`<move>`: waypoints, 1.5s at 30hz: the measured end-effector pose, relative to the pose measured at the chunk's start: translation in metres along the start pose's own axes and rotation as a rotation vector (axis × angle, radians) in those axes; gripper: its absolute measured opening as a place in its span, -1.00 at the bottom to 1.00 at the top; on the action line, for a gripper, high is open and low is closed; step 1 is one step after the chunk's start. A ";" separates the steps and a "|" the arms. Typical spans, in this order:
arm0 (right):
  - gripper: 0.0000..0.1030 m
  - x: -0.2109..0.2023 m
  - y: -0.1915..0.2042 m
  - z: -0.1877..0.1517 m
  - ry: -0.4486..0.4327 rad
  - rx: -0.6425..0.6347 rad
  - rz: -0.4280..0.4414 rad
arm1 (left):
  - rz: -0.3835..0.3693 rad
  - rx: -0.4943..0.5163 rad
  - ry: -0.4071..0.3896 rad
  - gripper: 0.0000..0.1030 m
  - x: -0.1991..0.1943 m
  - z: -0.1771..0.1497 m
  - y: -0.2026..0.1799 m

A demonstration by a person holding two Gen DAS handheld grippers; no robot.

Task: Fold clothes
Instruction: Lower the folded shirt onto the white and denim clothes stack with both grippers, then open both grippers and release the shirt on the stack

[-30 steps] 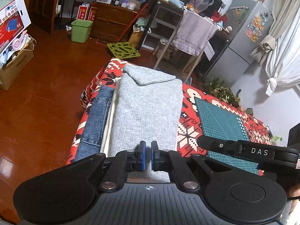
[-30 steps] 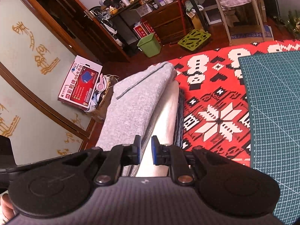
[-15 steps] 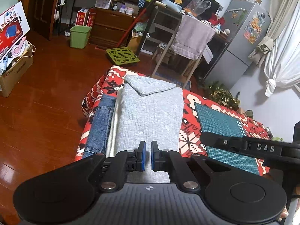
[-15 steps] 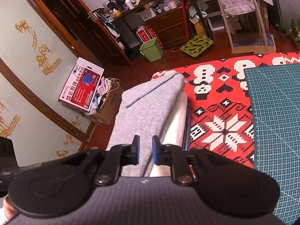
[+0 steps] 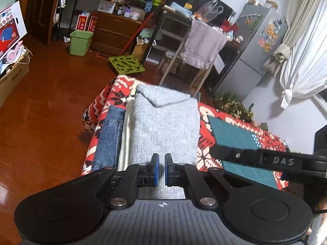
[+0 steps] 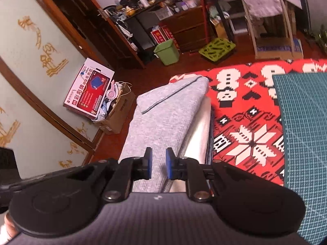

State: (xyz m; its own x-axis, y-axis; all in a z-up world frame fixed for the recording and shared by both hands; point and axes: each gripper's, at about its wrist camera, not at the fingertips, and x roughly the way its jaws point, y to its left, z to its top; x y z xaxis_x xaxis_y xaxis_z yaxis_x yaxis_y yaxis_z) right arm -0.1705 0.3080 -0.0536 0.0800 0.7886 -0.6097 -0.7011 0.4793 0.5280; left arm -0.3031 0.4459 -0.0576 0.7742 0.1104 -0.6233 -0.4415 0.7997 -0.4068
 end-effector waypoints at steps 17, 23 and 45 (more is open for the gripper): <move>-0.68 0.040 -0.004 -0.020 0.141 0.048 0.079 | -0.050 -0.003 0.049 -0.93 0.012 -0.021 0.005; -0.67 0.028 -0.018 -0.032 0.156 0.024 0.075 | -0.038 -0.012 0.076 -0.93 0.005 -0.042 0.009; 0.68 -0.117 -0.004 -0.037 0.063 -0.350 -0.176 | 0.193 0.023 -0.025 0.32 -0.059 -0.076 -0.088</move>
State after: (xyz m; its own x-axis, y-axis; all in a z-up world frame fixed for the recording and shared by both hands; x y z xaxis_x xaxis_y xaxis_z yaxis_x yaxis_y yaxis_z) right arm -0.2028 0.1996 -0.0064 0.1843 0.6755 -0.7140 -0.8808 0.4359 0.1851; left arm -0.3443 0.3239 -0.0362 0.6875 0.2774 -0.6712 -0.5724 0.7758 -0.2657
